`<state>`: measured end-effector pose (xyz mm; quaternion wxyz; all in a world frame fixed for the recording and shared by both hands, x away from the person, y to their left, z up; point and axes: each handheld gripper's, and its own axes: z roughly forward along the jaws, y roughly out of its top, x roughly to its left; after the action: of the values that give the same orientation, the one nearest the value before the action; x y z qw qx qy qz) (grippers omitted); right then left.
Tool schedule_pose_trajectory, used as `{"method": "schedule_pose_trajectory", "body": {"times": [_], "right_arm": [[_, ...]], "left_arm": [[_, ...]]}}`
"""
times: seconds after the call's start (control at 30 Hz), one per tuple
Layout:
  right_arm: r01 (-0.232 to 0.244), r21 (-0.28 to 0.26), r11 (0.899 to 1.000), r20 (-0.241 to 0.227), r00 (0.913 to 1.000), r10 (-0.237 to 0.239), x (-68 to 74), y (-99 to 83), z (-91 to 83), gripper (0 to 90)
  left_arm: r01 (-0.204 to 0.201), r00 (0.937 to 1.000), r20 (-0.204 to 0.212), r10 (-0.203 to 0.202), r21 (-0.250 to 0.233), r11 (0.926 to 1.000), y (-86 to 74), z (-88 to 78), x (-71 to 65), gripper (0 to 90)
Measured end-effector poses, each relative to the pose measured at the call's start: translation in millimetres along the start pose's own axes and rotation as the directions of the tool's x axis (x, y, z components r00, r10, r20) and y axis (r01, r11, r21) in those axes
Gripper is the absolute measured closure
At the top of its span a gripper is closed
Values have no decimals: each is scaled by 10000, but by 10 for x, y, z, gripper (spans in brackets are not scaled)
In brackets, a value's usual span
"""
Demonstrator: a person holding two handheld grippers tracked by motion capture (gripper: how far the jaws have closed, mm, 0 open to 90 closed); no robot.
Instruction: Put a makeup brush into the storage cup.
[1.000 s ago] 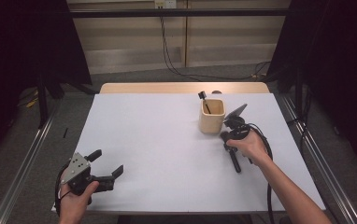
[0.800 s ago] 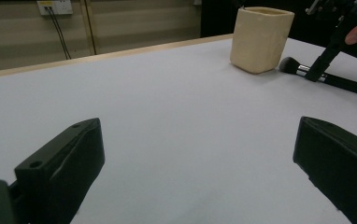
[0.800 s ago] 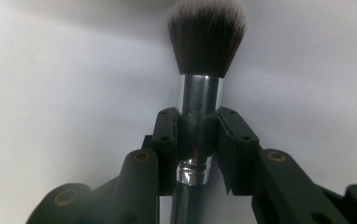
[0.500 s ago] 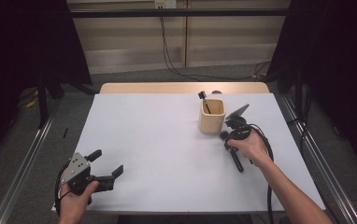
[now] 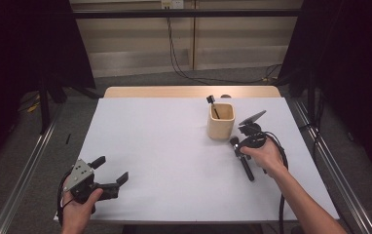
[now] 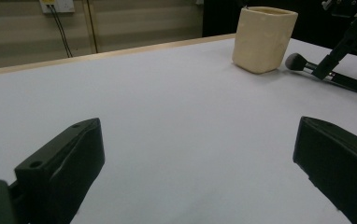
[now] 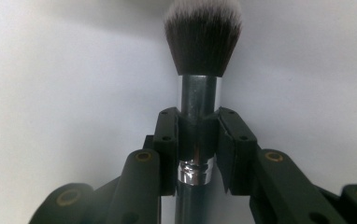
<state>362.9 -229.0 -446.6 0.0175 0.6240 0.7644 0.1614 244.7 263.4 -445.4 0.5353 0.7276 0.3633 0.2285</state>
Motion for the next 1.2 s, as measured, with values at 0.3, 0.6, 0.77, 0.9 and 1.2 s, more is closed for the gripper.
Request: {"method": "schedule_pose_trajectory", "body": {"times": [0.3,0.6,0.77,0.9,1.2], "right_arm": [[171,-1147,9933,-319,9993,-208,-51,-110,-121,717],[-53,-2047,9788,-617,9981,-75,-94,-216,-223,717],[34,-2770,9609,-772,9967,-258,-93,-301,-237,717],[232,-3207,9469,-860,9949,-535,-96,-373,-265,717],[331,-4328,9009,-1181,9886,-931,-123,-507,-288,717]], "left_arm": [[23,10000,-53,-23,-9,10000,-4,2,7,22],[-44,9999,-132,44,-9,10000,-5,-24,11,21],[-61,9999,-117,61,-27,10000,1,-24,12,22],[40,9999,-147,-41,-80,10000,0,-33,15,22],[23,9998,-193,-25,-111,9999,3,-34,15,22]]}}
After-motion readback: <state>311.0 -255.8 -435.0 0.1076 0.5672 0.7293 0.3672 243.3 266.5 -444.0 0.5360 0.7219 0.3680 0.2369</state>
